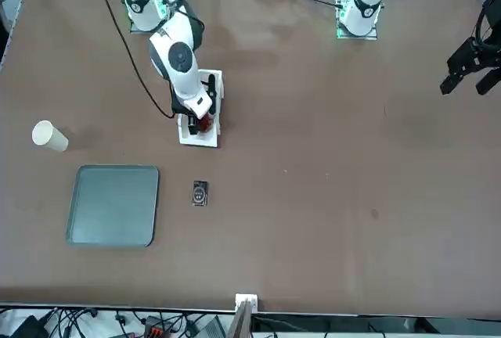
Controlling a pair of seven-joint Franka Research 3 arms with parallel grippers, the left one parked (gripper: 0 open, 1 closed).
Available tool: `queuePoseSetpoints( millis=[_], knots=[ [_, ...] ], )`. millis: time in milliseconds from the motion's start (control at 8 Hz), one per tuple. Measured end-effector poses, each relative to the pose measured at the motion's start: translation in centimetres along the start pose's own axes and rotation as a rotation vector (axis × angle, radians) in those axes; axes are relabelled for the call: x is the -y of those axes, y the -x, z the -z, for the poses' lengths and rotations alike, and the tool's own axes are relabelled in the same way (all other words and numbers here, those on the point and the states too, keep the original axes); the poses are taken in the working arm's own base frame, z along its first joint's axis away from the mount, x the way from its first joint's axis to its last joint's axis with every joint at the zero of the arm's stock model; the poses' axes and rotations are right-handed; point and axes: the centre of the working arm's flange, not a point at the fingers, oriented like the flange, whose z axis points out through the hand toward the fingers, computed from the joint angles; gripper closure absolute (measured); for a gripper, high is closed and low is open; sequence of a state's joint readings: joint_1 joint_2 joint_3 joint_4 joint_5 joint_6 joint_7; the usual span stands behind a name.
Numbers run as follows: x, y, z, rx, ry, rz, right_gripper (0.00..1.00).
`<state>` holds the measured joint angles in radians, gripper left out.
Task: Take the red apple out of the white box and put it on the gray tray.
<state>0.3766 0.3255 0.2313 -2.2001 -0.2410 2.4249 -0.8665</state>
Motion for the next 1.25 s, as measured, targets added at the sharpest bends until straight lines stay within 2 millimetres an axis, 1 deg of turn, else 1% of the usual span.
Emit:
queuePoseSetpoints(
  millis=[250,875,1250],
  knots=[
    [0.2,-0.2,-0.7,0.003,-0.011,0.003,0.01],
    [0.3,-0.4,-1.5,0.002,-0.02,0.004,0.01],
    [0.3,-0.6,-2.5,-0.009,-0.021,0.005,0.01]
  ],
)
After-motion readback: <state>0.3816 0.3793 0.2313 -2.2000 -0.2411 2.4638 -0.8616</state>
